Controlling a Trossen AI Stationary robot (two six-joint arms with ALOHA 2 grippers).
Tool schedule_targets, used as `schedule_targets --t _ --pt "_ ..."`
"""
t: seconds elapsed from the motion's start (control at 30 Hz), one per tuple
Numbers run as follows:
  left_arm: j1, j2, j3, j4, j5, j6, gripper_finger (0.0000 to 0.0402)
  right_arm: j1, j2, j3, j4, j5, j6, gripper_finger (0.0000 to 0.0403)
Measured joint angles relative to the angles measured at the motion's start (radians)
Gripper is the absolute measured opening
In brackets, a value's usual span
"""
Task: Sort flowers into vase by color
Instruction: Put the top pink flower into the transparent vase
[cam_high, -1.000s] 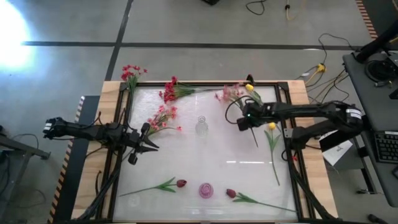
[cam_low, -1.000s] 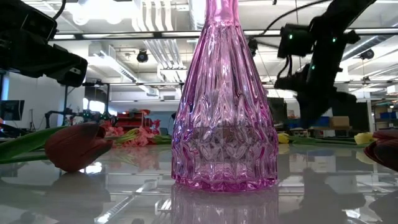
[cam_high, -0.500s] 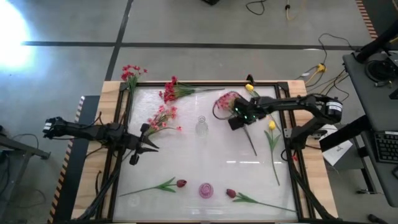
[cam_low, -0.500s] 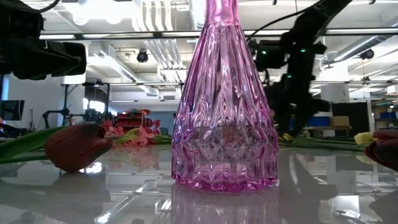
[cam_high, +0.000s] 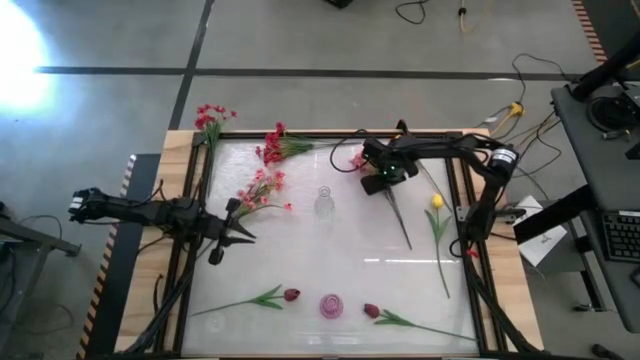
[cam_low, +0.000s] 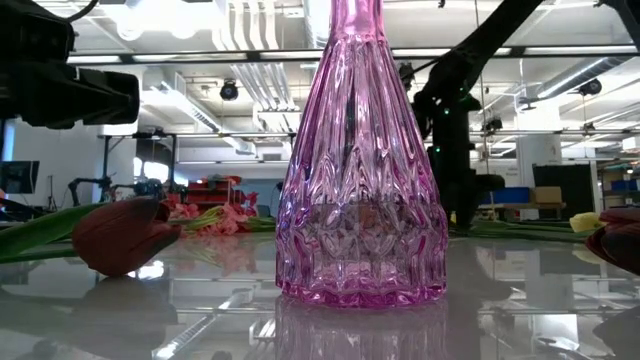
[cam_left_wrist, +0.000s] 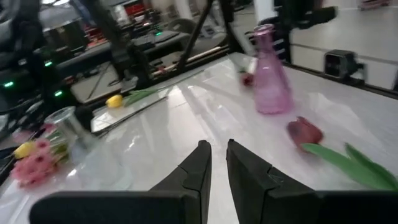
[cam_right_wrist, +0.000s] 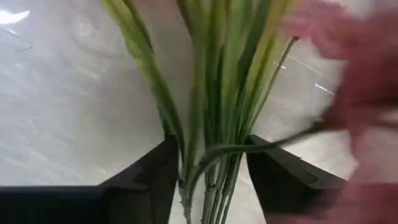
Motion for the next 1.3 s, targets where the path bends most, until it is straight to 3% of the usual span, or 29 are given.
schedule_targets --t 0.17,0.27,0.5,0.67,0.83,0.93,1.07,1.3 --pt "0.0 0.0 0.0 0.019 -0.105 -0.157 0.0036 0.003 -0.003 0.047 -0.018 -0.001 -0.032 0.008" --pt "0.001 -0.001 0.0 0.028 -0.128 -0.231 0.0036 0.002 -0.033 0.072 0.032 0.053 -0.047 0.0025" --pt "0.001 0.0 0.0 0.033 -0.131 -0.228 0.0036 0.013 -0.19 0.083 0.111 0.063 -0.064 0.0015" --pt "0.001 0.0 0.0 0.04 -0.133 -0.119 0.0036 0.064 -0.335 0.08 0.312 0.065 -0.122 0.0014" --pt "0.001 0.0 0.0 0.052 -0.133 -0.203 0.0036 0.146 -0.454 0.072 0.577 0.108 -0.214 0.0013" --pt "0.001 0.0 0.0 0.076 -0.132 -0.375 0.0036 0.198 -0.487 0.071 0.735 0.136 -0.311 0.0013" --pt "0.001 0.001 0.0 0.122 -0.133 -0.728 0.0036 0.268 -0.497 0.071 0.916 0.136 -0.472 0.0013" --pt "0.001 0.003 0.0 0.275 -0.149 -1.137 0.0036 0.336 -0.485 0.07 1.08 0.139 -0.546 0.0013"
